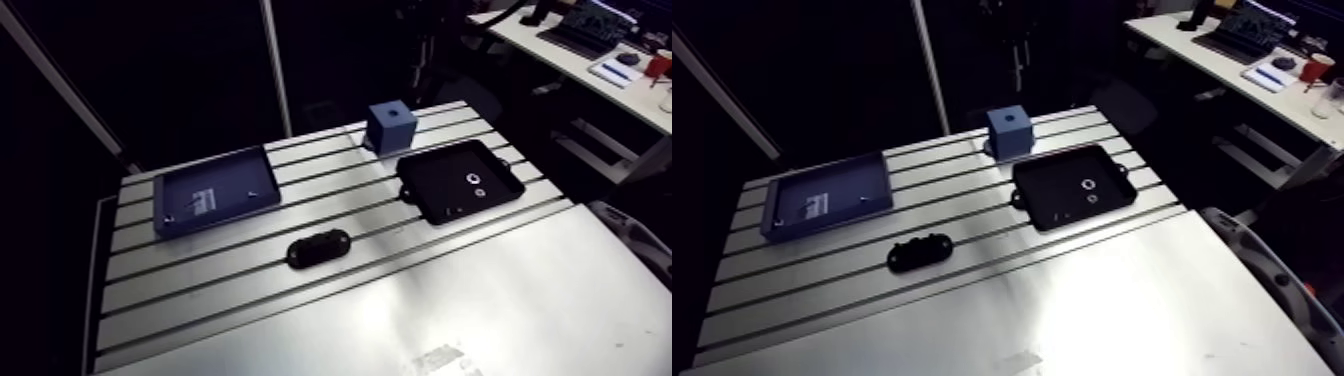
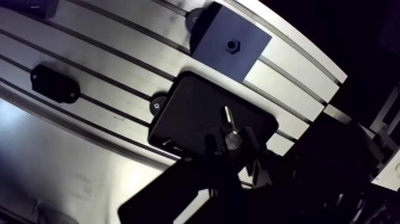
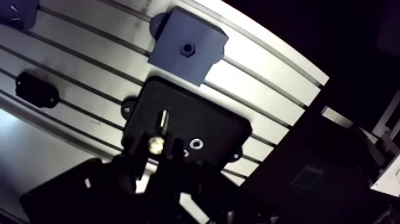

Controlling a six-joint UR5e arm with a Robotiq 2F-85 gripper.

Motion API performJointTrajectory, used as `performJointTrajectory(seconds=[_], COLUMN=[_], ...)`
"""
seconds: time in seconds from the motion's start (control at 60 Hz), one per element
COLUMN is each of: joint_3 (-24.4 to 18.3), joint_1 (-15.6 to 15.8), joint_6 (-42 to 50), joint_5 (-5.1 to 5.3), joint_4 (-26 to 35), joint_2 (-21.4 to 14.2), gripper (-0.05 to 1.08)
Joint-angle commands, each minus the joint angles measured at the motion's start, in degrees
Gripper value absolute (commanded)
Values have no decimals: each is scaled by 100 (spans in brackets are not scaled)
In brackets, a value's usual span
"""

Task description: Pick up the M10 bolt and insert it into the hex recess until seated.

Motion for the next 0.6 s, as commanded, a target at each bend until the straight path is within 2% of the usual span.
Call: performJointTrajectory(seconds=[0.017,0.283,0.483,0.6], joint_3=[-29,-228,-300,-303], joint_1=[3,3,3,3], joint_6=[-27,-38,-20,-12], joint_5=[-59,-51,18,20], joint_4=[-107,-167,-167,-160], joint_2=[176,388,452,495], gripper=[90,91,93,93])
